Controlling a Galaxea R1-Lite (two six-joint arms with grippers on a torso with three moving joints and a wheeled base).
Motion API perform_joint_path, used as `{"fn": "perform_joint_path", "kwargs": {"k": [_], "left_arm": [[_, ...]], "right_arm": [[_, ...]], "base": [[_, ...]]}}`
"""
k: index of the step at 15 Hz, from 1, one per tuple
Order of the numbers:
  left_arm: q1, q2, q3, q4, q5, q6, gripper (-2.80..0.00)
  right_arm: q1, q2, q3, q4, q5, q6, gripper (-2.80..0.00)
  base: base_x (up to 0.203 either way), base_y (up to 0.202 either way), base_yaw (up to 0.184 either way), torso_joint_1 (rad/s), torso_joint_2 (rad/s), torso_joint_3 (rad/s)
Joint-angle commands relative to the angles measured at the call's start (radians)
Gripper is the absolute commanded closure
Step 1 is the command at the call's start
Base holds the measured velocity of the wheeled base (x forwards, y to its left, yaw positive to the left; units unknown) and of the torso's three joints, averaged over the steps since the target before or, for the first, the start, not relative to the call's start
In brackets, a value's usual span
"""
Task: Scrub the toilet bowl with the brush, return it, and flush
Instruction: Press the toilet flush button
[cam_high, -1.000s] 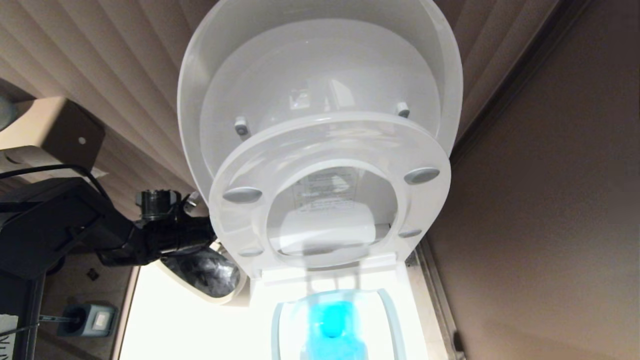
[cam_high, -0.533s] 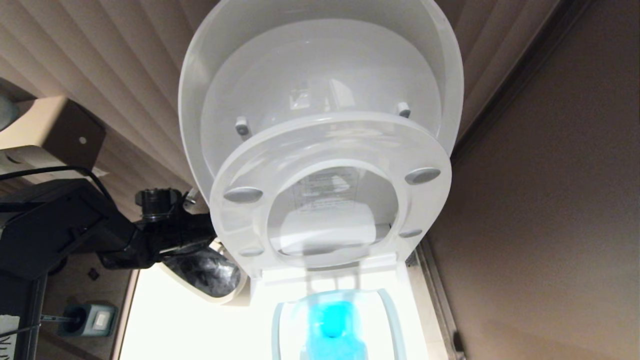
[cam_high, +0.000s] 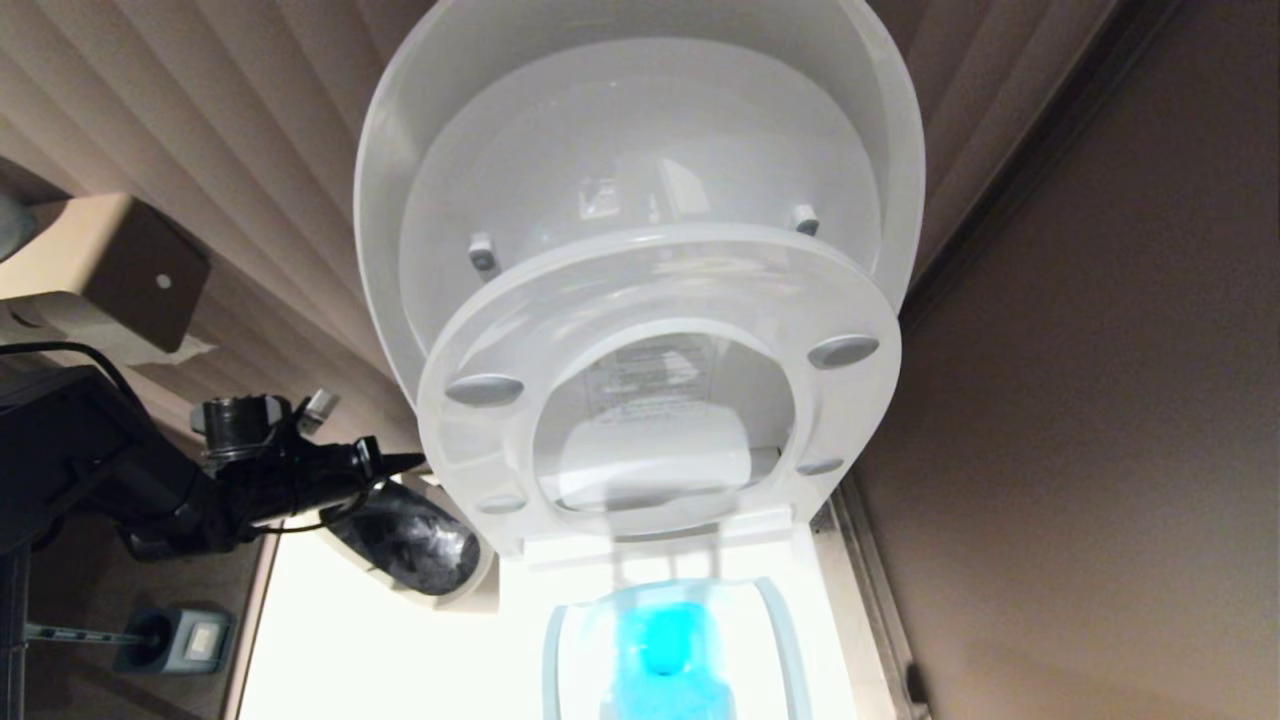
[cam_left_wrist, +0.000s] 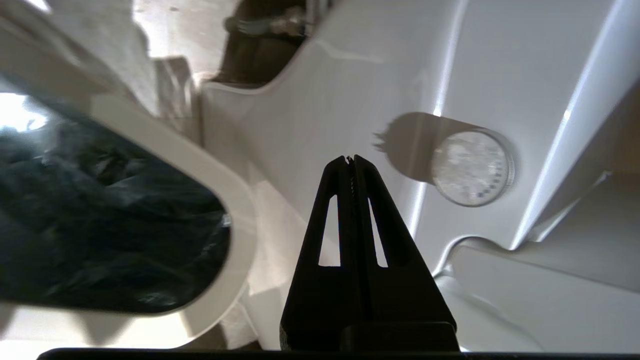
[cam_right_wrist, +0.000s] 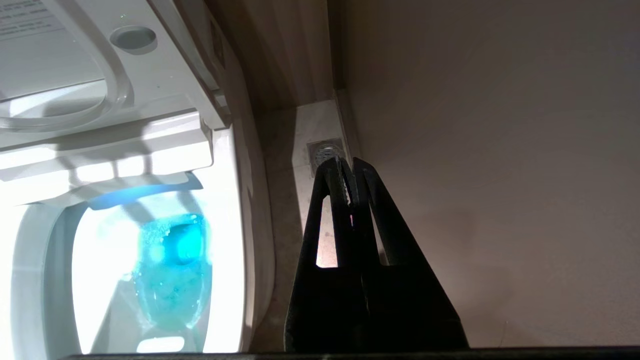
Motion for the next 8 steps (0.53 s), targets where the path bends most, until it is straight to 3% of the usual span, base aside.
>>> {"fn": "perform_joint_path", "kwargs": {"k": [1, 3, 6, 7, 8], "left_arm": [[0.002, -0.017, 0.006, -0.004, 0.005, 0.0, 0.0], [-0.01, -0.032, 0.017, -0.001, 0.139, 0.064, 0.0], [-0.068, -0.022, 0.049, -0.028, 0.495, 0.264, 0.0], [-0.101, -0.029, 0.076, -0.065, 0.578, 0.3, 0.0], [-0.123, -0.051, 0.107, -0.09, 0.607, 0.315, 0.0]], "right_arm": [[0.0, 0.0, 0.0, -0.001, 0.0, 0.001, 0.0], [0.0, 0.0, 0.0, -0.001, 0.0, -0.001, 0.0], [0.0, 0.0, 0.0, -0.001, -0.001, 0.001, 0.0], [0.0, 0.0, 0.0, -0.001, 0.0, -0.001, 0.0], [0.0, 0.0, 0.0, -0.001, 0.0, -0.001, 0.0]], "base": [[0.0, 0.0, 0.0, 0.0, 0.0, 0.0], [0.0, 0.0, 0.0, 0.0, 0.0, 0.0], [0.0, 0.0, 0.0, 0.0, 0.0, 0.0], [0.0, 0.0, 0.0, 0.0, 0.0, 0.0], [0.0, 0.0, 0.0, 0.0, 0.0, 0.0]]}}
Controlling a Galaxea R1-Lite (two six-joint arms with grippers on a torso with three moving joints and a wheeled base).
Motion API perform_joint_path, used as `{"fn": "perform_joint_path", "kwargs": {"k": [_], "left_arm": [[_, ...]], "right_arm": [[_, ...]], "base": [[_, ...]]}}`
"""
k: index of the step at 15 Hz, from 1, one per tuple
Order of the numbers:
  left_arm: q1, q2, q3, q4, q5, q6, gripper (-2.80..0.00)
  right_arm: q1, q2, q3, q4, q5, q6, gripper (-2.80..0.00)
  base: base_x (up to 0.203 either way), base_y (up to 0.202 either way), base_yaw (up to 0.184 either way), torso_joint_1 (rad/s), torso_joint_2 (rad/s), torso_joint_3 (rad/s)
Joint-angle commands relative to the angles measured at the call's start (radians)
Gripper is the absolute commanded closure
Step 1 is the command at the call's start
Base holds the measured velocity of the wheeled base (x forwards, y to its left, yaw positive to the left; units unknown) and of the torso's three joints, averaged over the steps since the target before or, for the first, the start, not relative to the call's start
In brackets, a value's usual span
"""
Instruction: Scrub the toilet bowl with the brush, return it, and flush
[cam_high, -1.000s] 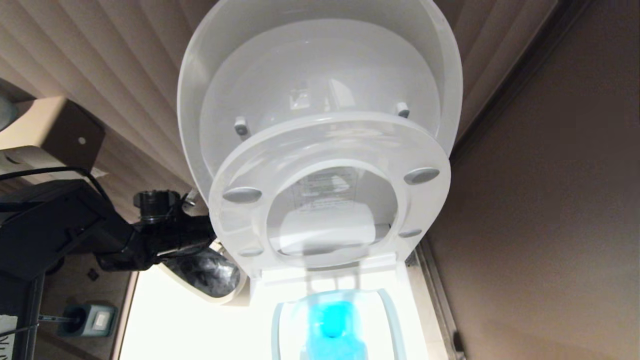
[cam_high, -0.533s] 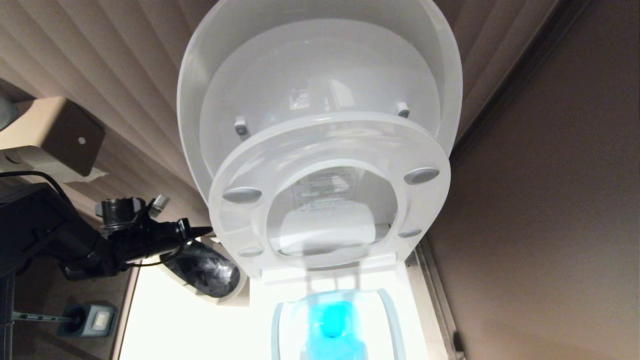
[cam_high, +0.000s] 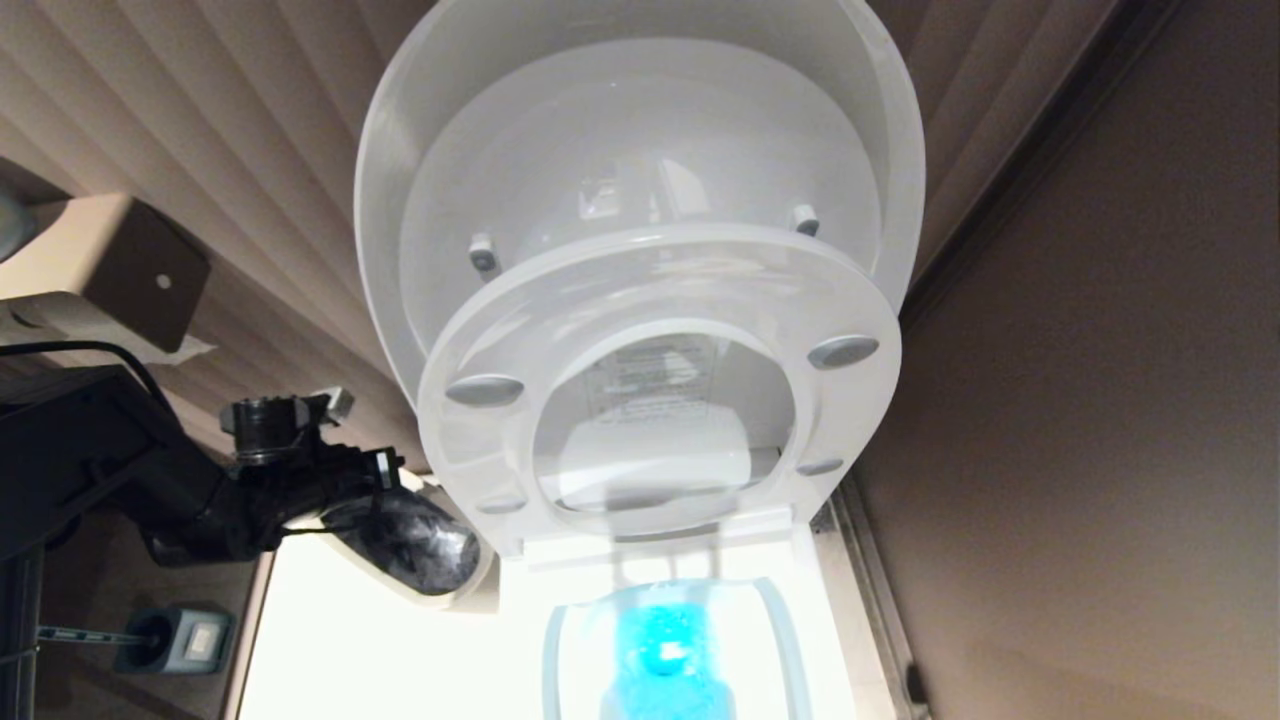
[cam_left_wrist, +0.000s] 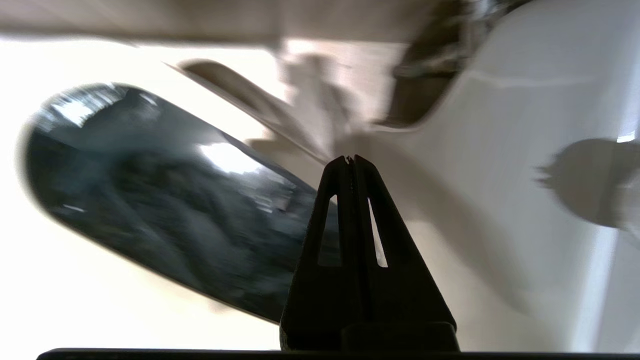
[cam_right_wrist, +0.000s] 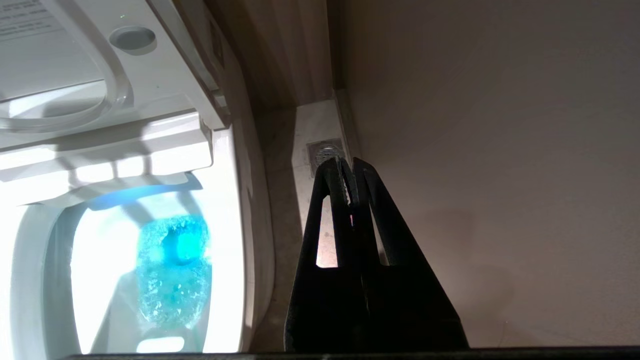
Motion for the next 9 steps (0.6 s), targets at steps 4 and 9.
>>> {"fn": "perform_joint_path", "kwargs": {"k": [4, 9], "left_arm": [[-0.06, -0.177, 0.168, -0.036, 0.1, 0.051, 0.0], [-0.076, -0.307, 0.456, -0.084, 0.271, 0.228, 0.0]], "right_arm": [[0.0, 0.0, 0.0, 0.0, -0.001, 0.001, 0.0], [0.0, 0.0, 0.0, 0.0, 0.0, 0.001, 0.0]], "base": [[0.0, 0.0, 0.0, 0.0, 0.0, 0.0], [0.0, 0.0, 0.0, 0.0, 0.0, 0.0]]}}
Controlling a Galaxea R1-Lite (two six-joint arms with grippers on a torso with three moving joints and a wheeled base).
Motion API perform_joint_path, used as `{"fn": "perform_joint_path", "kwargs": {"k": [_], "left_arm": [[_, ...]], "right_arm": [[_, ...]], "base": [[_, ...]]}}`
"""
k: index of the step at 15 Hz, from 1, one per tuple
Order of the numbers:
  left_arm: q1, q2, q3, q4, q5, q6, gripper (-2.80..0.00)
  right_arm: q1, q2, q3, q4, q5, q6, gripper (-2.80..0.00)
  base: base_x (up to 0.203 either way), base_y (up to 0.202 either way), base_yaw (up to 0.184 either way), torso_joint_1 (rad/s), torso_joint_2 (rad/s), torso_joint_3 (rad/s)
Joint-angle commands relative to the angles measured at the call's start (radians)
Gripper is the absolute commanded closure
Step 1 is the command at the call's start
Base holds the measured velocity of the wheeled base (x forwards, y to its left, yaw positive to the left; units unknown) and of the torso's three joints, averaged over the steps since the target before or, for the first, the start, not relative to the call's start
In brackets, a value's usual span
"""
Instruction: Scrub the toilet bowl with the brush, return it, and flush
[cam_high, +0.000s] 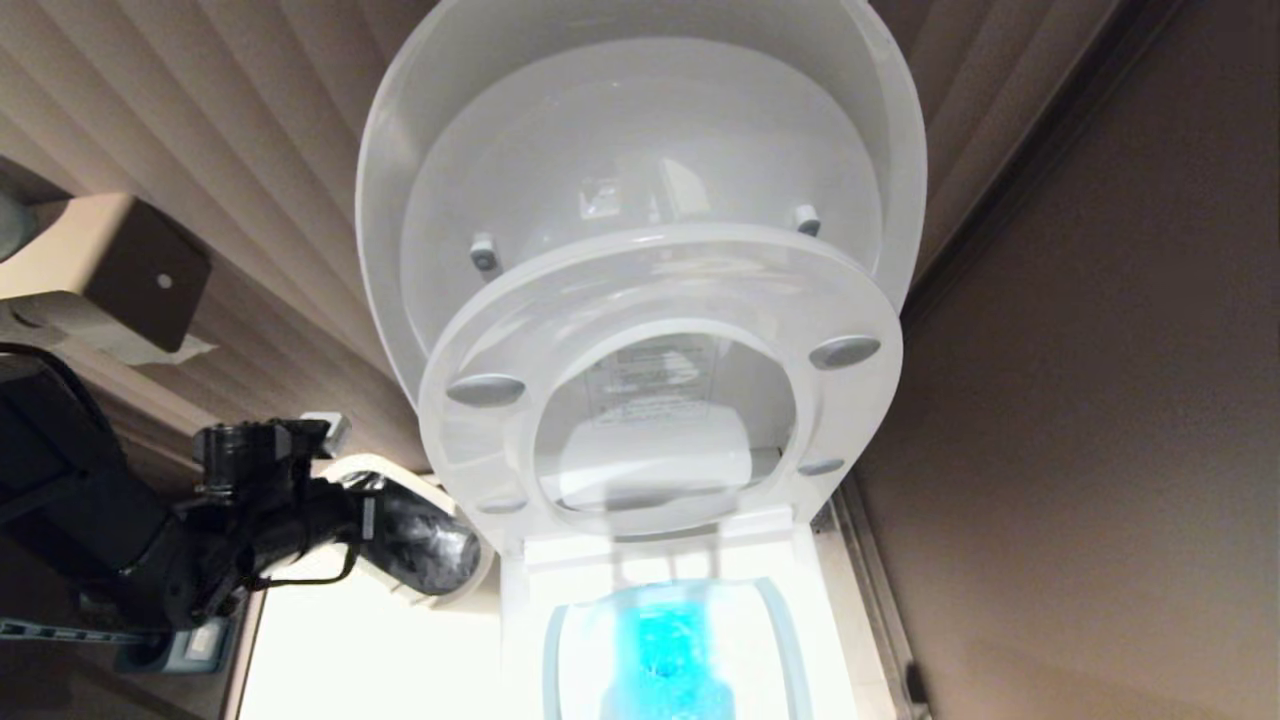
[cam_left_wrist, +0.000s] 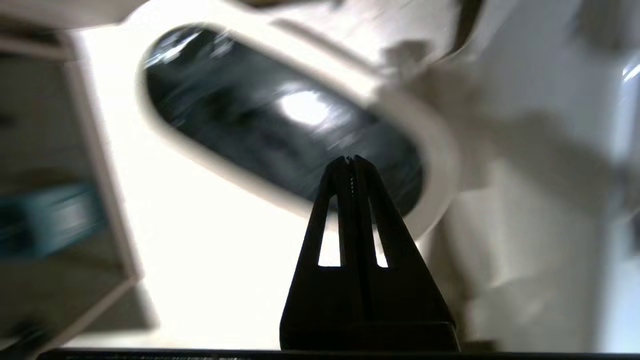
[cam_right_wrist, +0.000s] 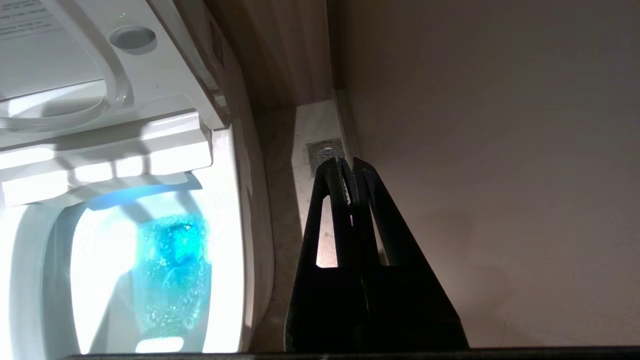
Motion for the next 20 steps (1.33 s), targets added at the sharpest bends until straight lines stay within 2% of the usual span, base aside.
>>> {"fn": "perform_joint_path", "kwargs": {"k": [1, 3, 6, 8, 13, 15, 17, 20], "left_arm": [[-0.01, -0.135, 0.155, -0.071, 0.069, 0.038, 0.0], [-0.014, -0.28, 0.236, -0.12, 0.084, 0.04, 0.0], [-0.015, -0.559, 0.312, -0.086, 0.089, 0.045, 0.0], [-0.016, -0.787, 0.337, 0.043, 0.091, 0.048, 0.0], [-0.015, -1.435, 0.313, 0.603, 0.107, 0.038, 0.0], [-0.014, -1.629, 0.299, 0.761, 0.12, 0.03, 0.0], [-0.009, -1.765, 0.303, 0.857, 0.13, 0.027, 0.0], [0.001, -1.878, 0.359, 0.901, 0.152, 0.041, 0.0]], "right_arm": [[0.0, 0.0, 0.0, -0.001, 0.0, 0.0, 0.0], [0.0, 0.0, 0.0, -0.001, -0.001, -0.001, 0.0], [0.0, 0.0, 0.0, -0.001, -0.001, 0.0, 0.0], [0.0, 0.0, 0.0, -0.001, -0.001, 0.0, 0.0], [0.0, 0.0, 0.0, -0.001, 0.0, 0.0, 0.0], [0.0, 0.0, 0.0, -0.001, 0.0, 0.0, 0.0], [0.0, 0.0, 0.0, -0.001, 0.0, 0.0, 0.0], [0.0, 0.0, 0.0, -0.001, 0.0, 0.0, 0.0]], "base": [[0.0, 0.0, 0.0, 0.0, 0.0, 0.0], [0.0, 0.0, 0.0, 0.0, 0.0, 0.0], [0.0, 0.0, 0.0, 0.0, 0.0, 0.0], [0.0, 0.0, 0.0, 0.0, 0.0, 0.0], [0.0, 0.0, 0.0, 0.0, 0.0, 0.0], [0.0, 0.0, 0.0, 0.0, 0.0, 0.0], [0.0, 0.0, 0.0, 0.0, 0.0, 0.0], [0.0, 0.0, 0.0, 0.0, 0.0, 0.0]]}}
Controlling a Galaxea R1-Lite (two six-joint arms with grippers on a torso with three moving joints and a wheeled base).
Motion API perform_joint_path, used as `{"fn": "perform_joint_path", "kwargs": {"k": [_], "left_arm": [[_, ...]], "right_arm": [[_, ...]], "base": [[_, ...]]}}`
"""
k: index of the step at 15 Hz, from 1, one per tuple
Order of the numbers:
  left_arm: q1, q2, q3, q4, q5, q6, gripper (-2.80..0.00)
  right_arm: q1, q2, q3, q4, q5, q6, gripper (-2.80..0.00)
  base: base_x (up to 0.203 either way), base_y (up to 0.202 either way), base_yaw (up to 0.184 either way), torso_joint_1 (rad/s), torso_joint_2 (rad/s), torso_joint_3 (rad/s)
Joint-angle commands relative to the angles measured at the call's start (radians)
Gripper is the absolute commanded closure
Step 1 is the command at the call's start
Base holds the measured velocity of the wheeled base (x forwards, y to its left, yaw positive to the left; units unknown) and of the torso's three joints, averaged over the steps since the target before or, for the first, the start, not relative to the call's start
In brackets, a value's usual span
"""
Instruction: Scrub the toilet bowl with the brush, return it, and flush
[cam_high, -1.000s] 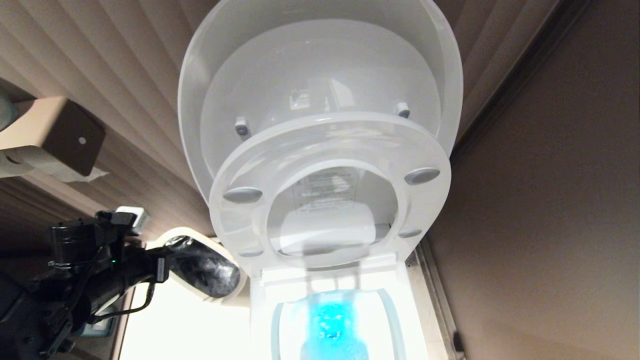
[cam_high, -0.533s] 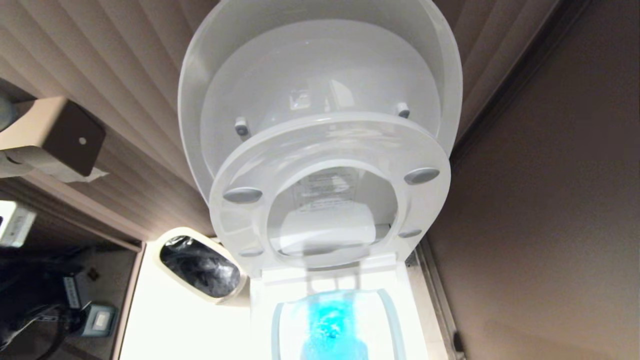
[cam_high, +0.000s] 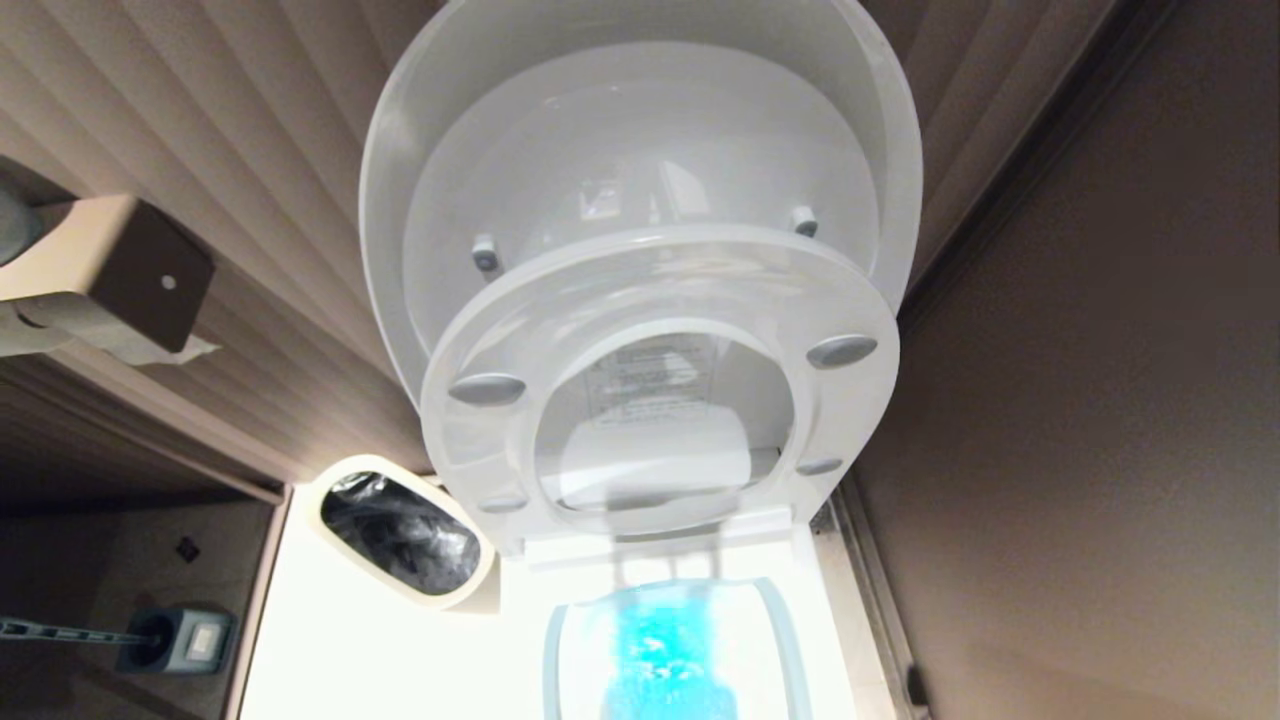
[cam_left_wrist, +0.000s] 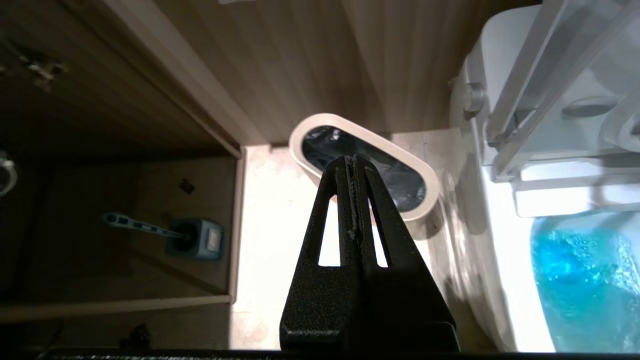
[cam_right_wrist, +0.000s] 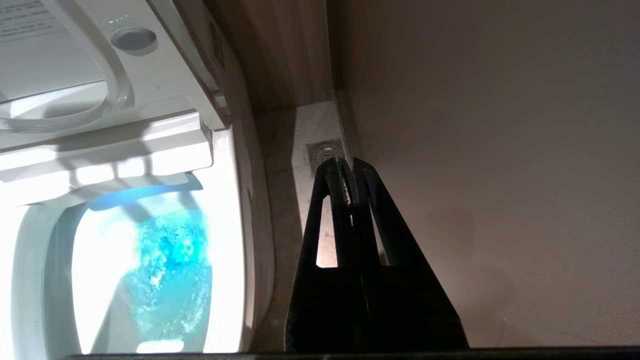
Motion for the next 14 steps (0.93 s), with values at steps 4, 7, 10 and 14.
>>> {"fn": "perform_joint_path", "kwargs": {"k": [4, 7, 10, 14], "left_arm": [[-0.012, -0.251, 0.177, 0.007, 0.001, 0.031, 0.0], [-0.016, -0.298, 0.266, 0.009, -0.048, 0.006, 0.0], [-0.017, -0.298, 0.263, 0.019, -0.077, 0.043, 0.0], [-0.017, -0.297, 0.274, 0.032, -0.139, 0.034, 0.0]], "right_arm": [[0.0, 0.0, 0.0, 0.0, 0.001, 0.0, 0.0], [0.0, 0.0, 0.0, 0.0, 0.001, 0.0, 0.0], [0.0, 0.0, 0.0, 0.0, 0.001, 0.0, 0.0], [0.0, 0.0, 0.0, 0.0, 0.0, 0.0, 0.0]], "base": [[0.0, 0.0, 0.0, 0.0, 0.0, 0.0], [0.0, 0.0, 0.0, 0.0, 0.0, 0.0], [0.0, 0.0, 0.0, 0.0, 0.0, 0.0], [0.0, 0.0, 0.0, 0.0, 0.0, 0.0]]}}
